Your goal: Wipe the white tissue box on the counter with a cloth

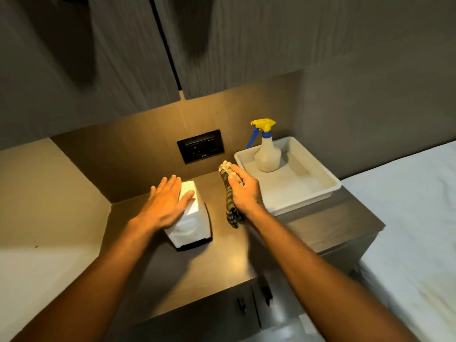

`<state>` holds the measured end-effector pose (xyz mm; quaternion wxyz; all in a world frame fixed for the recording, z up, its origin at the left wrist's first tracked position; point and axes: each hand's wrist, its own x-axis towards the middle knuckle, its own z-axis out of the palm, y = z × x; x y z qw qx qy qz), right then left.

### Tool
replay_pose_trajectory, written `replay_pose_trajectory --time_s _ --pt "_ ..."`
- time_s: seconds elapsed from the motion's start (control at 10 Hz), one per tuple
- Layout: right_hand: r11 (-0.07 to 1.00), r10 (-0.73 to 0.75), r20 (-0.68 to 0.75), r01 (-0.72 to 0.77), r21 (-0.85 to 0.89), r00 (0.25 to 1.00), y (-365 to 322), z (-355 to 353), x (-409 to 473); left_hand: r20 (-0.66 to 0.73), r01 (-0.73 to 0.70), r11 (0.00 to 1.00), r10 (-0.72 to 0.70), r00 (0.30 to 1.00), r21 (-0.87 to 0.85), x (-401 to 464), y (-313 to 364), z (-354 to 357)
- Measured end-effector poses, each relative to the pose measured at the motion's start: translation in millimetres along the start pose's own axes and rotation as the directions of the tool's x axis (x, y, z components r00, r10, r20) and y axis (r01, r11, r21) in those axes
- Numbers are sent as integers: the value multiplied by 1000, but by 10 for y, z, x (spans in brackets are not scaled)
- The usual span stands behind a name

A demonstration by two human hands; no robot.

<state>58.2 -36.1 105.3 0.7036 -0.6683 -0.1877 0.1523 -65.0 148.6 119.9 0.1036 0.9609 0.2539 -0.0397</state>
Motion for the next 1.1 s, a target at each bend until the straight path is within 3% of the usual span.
replay_pose_trajectory --time_s 0.1,0.2,0.3,0.4,0.5,0.7,0.8,0.9,1.1 --pt "958 -53 -48 37 -284 997 -77 -547 288 -200 -115 993 106 974 -32 -70 379 63" --pt "843 26 -28 -37 -537 999 -30 -842 606 -272 -235 972 221 936 -16 -127 876 322" --pt "782 65 12 -44 -621 998 73 -912 836 -224 -214 973 191 956 -84 -131 1255 695" --pt "724 75 141 43 -688 987 221 -881 949 -99 -94 989 83 992 -116 -84 1396 1083" --pt "613 73 66 7 -790 995 402 -830 946 27 18 995 -15 1000 -99 -47 1431 1370" --pt "417 208 183 83 -905 961 713 -851 940 40 97 988 -93 995 -122 -25 1464 1632" --pt "479 257 233 85 -874 938 799 -838 998 14 101 991 -100 995 -87 -14 1469 1674" --pt "419 327 187 35 -907 926 748 -830 983 25 107 992 -105 994 -64 -10 1467 1665" --pt "419 244 220 102 -902 944 620 -909 903 3 115 991 -115 993 -75 -69 1480 1580"
